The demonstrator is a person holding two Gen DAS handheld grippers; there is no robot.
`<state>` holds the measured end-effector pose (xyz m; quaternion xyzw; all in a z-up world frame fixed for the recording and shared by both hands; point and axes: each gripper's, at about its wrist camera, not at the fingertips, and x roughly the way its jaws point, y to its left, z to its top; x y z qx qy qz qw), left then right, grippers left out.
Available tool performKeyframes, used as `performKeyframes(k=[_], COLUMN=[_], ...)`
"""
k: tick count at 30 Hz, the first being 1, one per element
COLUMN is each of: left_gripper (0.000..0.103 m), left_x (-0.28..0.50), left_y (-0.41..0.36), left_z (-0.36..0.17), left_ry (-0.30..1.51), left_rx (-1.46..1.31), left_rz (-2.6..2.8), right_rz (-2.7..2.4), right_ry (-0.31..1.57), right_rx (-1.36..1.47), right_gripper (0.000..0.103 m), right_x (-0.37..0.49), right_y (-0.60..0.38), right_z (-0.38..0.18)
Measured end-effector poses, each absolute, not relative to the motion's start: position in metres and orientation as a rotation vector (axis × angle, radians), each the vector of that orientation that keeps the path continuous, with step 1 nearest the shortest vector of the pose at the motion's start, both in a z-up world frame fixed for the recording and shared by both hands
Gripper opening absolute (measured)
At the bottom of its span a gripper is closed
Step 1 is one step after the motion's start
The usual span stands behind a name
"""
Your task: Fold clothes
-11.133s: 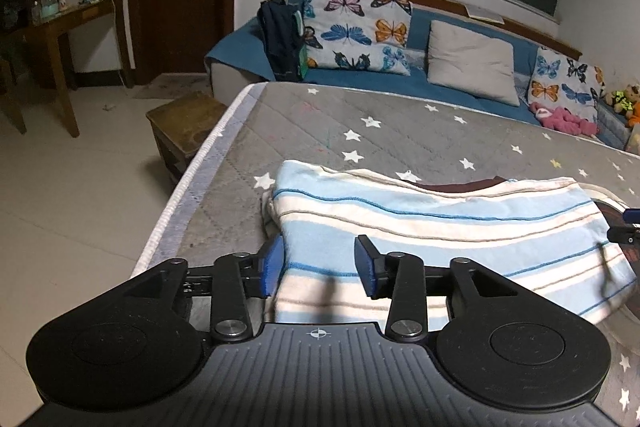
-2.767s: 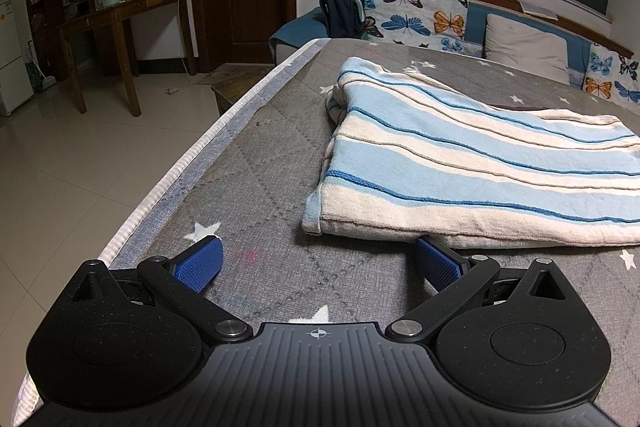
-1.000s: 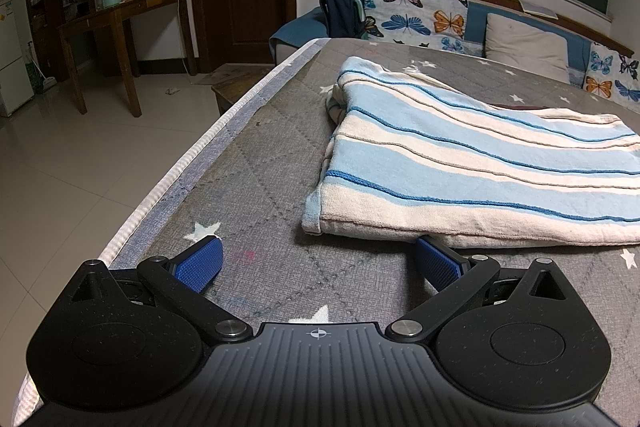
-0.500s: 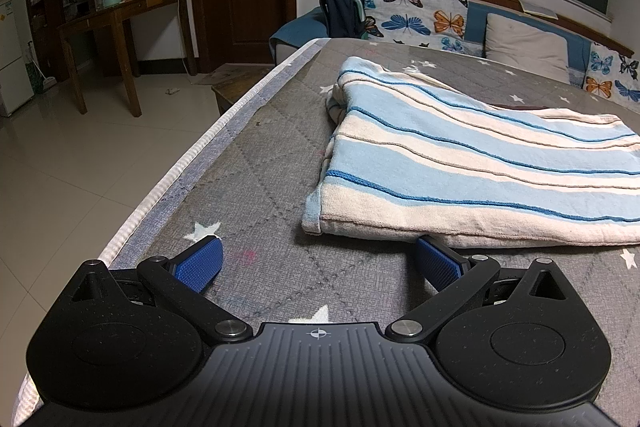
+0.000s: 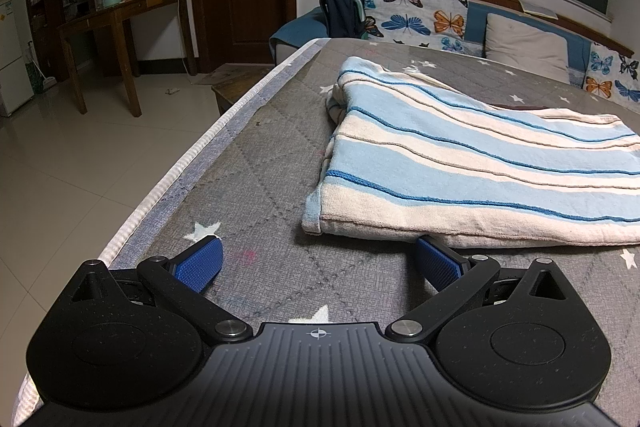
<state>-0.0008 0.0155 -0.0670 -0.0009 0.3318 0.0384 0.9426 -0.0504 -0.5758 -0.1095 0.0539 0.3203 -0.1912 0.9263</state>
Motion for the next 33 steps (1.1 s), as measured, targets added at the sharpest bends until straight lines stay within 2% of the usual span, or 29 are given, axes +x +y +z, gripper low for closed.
performKeyframes(k=[33], left_gripper=[0.103], left_x=[-0.001], left_y=[0.016], left_z=[-0.067], left_ry=[0.677], left_rx=[-0.002], left_rz=[0.078], right_rz=[-0.385], right_ry=[0.657], right_rx=[0.13], right_gripper=[0.103], right_x=[-0.054], right_y=[-0.573], right_z=[-0.109])
